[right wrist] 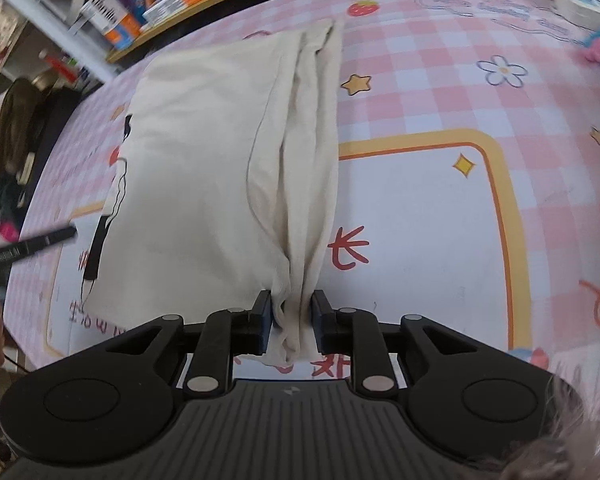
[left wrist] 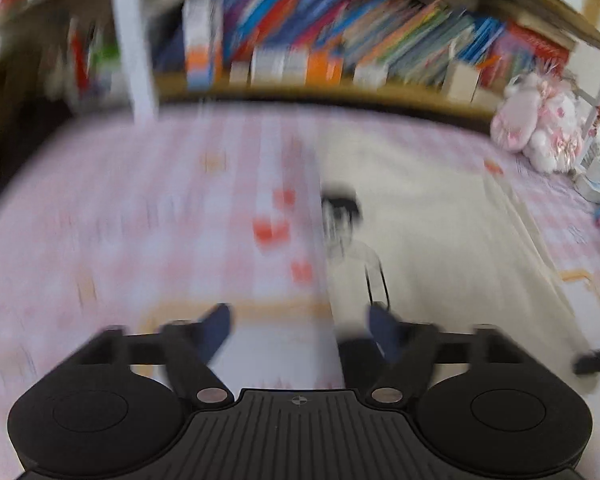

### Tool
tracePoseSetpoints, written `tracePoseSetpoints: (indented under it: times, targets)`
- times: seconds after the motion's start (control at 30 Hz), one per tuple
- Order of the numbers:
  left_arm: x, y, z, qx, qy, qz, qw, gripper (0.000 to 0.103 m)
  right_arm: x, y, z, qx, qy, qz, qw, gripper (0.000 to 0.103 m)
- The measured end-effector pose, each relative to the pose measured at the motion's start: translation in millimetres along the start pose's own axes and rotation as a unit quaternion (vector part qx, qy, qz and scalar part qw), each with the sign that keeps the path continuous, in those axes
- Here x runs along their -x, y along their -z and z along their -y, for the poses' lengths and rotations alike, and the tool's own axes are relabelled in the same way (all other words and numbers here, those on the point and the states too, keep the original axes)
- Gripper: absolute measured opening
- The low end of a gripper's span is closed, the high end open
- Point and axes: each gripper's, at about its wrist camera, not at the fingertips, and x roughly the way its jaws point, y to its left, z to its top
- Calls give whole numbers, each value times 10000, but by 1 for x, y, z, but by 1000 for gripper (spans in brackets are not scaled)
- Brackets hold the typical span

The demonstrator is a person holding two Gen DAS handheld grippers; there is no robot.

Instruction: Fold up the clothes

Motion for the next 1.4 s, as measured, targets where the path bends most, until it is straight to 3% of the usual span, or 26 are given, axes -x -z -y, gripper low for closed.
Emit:
tracePoseSetpoints:
  times: [0.07,0.1,0.2,0.23,0.3,0.37,0.4,0.43,0.5,0.53,0.63,0.7,0.77,0.87,0.9,0.97,1.03,1.07,1.13,1.17,1.2,1.27,1.3,1.33,1.4]
  targets:
    - [-5,-12,2,-302,-64,208,9993,92,0,3,-5,-28,153,130,9998,25]
    - [-8,-19,3,-452,-95,312,9984,95,1,5,-8,-14,277,225,9994,34]
    - [-16,-37,6,-903,-190,623,9938,96,5,14,-22,126,851,891,9923,84]
    - [-19,-43,6,-1053,-222,726,9915,96,6,16,-25,200,954,1117,9889,87]
    - [-34,-52,-2,-731,5,612,9954,94,5,17,-32,288,1068,1340,9848,87]
    - [-52,-60,-13,-277,292,430,9983,93,0,15,-32,167,1169,1181,9859,85]
    - [-61,-64,-19,-50,436,339,9985,88,-3,14,-32,67,1172,1065,9873,75]
    - [-70,-68,-24,177,579,247,9979,80,-6,14,-30,-52,1134,937,9891,59]
    - [-87,-76,-35,631,863,63,9942,68,-10,16,-28,-275,1017,753,9916,46]
    - [-96,-80,-40,858,1005,-29,9912,59,-11,17,-29,-320,1000,743,9917,41]
    - [-123,-93,-57,1532,1423,-305,9774,55,-14,19,-38,-224,1127,724,9907,37]
    - [-140,-101,-68,1975,1696,-488,9643,54,-16,23,-44,-131,1256,724,9894,37]
    - [-156,-107,-77,2349,1901,-620,9512,47,-18,24,-48,-143,1315,731,9885,37]
    - [-163,-115,-76,2123,1783,-539,9593,25,-18,25,-48,-230,1343,755,9878,37]
    - [-159,-118,-70,1786,1726,-403,9678,16,-18,26,-47,-239,1353,767,9875,37]
    - [-142,-121,-48,731,1652,76,9835,14,-18,27,-47,-250,1381,792,9869,37]
    - [-132,-117,-29,-155,1591,479,9860,14,-18,28,-48,-253,1407,809,9864,38]
    - [-139,-117,-29,-189,1473,368,9882,14,-18,29,-49,-246,1423,812,9862,38]
    - [-155,-118,-37,172,1252,14,9920,23,-19,29,-49,-237,1446,805,9859,38]
    - [-156,-118,-43,400,1240,10,9915,23,-19,29,-49,-223,1454,795,9859,38]
    - [-156,-118,-48,628,1227,6,9905,31,-18,29,-49,-204,1456,788,9860,38]
    - [-156,-117,-59,1083,1199,-1,9869,51,-18,29,-49,-174,1455,768,9862,38]
    - [-156,-117,-65,1310,1184,-5,9843,68,-18,29,-49,-158,1453,760,9863,38]
    - [-156,-117,-71,1536,1169,-9,9812,74,-18,29,-49,-139,1449,759,9864,38]
    - [-145,-115,-71,1417,1155,35,9831,74,-18,28,-48,-91,1436,748,9868,38]
